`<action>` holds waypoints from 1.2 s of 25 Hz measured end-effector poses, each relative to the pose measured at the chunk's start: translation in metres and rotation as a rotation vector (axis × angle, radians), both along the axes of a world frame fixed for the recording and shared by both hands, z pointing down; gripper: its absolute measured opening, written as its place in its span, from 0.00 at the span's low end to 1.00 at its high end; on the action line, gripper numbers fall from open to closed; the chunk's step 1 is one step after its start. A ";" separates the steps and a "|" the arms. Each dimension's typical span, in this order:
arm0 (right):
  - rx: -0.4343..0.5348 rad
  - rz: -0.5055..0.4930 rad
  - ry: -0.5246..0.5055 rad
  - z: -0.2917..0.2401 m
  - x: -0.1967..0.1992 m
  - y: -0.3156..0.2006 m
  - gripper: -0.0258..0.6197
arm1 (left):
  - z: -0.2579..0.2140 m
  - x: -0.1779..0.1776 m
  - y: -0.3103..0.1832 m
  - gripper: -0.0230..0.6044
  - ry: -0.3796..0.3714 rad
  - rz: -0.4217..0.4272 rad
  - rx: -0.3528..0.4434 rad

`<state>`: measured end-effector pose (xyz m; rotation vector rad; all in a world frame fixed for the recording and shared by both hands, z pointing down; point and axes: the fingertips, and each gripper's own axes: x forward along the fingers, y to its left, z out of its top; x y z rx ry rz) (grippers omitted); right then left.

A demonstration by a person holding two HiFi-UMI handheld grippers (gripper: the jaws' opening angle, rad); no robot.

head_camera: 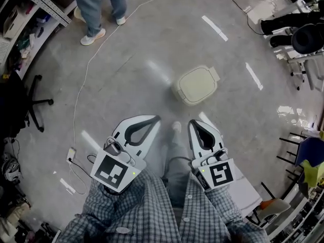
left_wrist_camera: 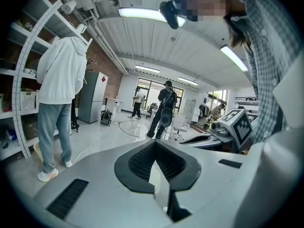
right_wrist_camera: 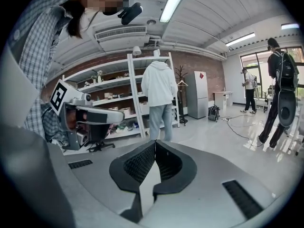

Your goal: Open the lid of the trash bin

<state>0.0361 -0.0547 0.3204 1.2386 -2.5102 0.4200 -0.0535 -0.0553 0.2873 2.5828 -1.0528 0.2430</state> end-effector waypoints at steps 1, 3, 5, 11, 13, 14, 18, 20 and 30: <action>-0.011 0.001 -0.006 0.005 0.001 -0.002 0.07 | 0.004 0.003 0.001 0.04 0.000 -0.001 -0.003; -0.019 -0.007 -0.011 0.013 0.001 -0.008 0.07 | 0.010 0.008 0.004 0.04 0.003 -0.005 -0.021; -0.018 -0.013 -0.017 0.020 0.001 -0.014 0.07 | 0.017 0.012 0.004 0.04 0.000 -0.005 -0.041; -0.046 -0.018 -0.020 0.050 0.014 -0.024 0.07 | 0.049 0.026 0.008 0.04 -0.010 -0.004 -0.110; -0.051 -0.018 -0.019 0.060 0.019 -0.028 0.07 | 0.059 0.031 0.007 0.04 -0.013 0.000 -0.124; -0.055 -0.016 -0.018 0.066 0.022 -0.029 0.07 | 0.064 0.033 0.007 0.04 -0.016 0.005 -0.130; -0.062 -0.021 0.002 0.090 0.029 -0.035 0.07 | 0.086 0.042 0.000 0.04 -0.041 0.027 -0.132; -0.067 -0.028 0.012 0.101 0.032 -0.035 0.07 | 0.095 0.045 -0.006 0.04 -0.049 0.026 -0.128; -0.130 -0.050 0.040 0.164 0.039 -0.038 0.07 | 0.140 0.058 -0.015 0.04 0.006 -0.021 -0.208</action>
